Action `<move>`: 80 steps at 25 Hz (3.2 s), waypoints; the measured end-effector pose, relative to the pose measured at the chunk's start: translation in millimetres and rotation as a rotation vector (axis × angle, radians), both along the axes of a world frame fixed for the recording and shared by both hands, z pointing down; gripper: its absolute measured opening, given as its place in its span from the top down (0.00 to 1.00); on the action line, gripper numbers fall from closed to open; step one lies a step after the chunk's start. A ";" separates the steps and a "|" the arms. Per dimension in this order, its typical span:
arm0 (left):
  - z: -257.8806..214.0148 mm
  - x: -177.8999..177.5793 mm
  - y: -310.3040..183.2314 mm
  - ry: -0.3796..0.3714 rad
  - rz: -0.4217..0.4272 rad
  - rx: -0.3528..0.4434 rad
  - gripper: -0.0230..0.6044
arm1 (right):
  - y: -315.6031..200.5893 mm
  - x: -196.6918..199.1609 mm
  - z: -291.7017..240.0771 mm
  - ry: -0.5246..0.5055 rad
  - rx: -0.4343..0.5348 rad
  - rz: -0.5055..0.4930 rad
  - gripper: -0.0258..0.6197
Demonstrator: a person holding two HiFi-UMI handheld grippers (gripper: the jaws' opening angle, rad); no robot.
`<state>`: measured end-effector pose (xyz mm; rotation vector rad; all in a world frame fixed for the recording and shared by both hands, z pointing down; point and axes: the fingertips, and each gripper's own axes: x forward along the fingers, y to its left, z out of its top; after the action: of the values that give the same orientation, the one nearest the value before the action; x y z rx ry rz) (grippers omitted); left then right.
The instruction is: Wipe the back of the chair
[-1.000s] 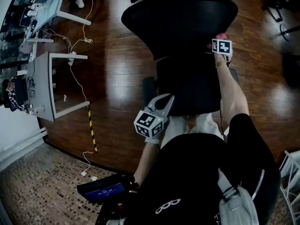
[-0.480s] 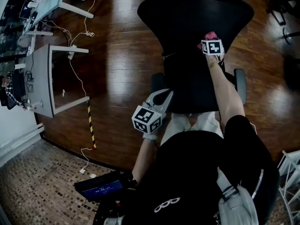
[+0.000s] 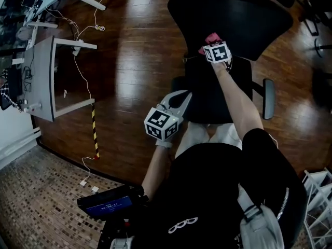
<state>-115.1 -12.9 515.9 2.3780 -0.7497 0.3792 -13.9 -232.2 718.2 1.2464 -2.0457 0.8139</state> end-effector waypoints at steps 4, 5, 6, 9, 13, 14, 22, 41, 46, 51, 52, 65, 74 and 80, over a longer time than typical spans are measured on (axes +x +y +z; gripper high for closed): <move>-2.9 -7.0 -1.4 0.008 -0.013 -0.002 0.98 | -2.3 -59.3 -2.5 -0.030 0.004 -0.099 0.89; -2.7 -9.0 0.2 0.008 -0.016 -0.005 0.98 | 1.6 -74.6 -2.0 -0.041 0.000 -0.129 0.89; -1.9 -10.6 2.3 0.008 -0.018 -0.008 0.98 | 7.1 -89.2 -1.0 -0.050 -0.003 -0.162 0.89; 2.1 -13.3 7.8 0.000 -0.021 -0.018 0.98 | 24.5 -128.1 1.9 -0.074 -0.002 -0.269 0.89; 6.4 -13.4 11.6 -0.014 -0.021 -0.031 0.98 | 47.2 -167.2 4.7 -0.153 -0.005 -0.434 0.89; 7.0 -11.9 12.1 -0.017 -0.019 -0.033 0.98 | 50.3 -168.9 6.3 -0.170 -0.008 -0.463 0.89; 13.0 12.0 18.8 -0.047 0.020 -0.059 0.98 | 14.9 -50.1 34.0 -0.092 -0.045 -0.176 0.89; 23.5 151.1 43.6 -0.083 0.153 -0.093 0.98 | 47.7 176.6 57.2 -0.074 -0.089 0.035 0.89; 27.7 187.6 55.6 -0.080 0.191 -0.103 0.98 | 60.4 235.2 62.6 -0.071 -0.100 0.108 0.89; 24.7 209.9 62.3 -0.076 0.229 -0.101 0.98 | 72.5 283.3 63.7 -0.057 -0.120 0.209 0.89; 24.7 213.2 63.3 -0.075 0.233 -0.101 0.98 | 75.1 292.6 64.6 -0.057 -0.125 0.232 0.89; 33.1 206.9 81.0 -0.068 0.222 -0.114 0.98 | 108.8 366.8 87.2 0.012 -0.188 0.449 0.89; 36.7 137.1 70.9 -0.077 0.147 -0.133 0.98 | 68.5 231.4 84.2 0.043 -0.141 0.129 0.89; 39.9 74.1 64.0 -0.081 0.075 -0.129 0.98 | 49.6 142.7 87.2 0.067 -0.140 0.036 0.89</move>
<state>-41.0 51.2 555.8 2.2847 -0.6534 0.5417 128.7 -182.5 805.4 1.2186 -1.8847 0.9040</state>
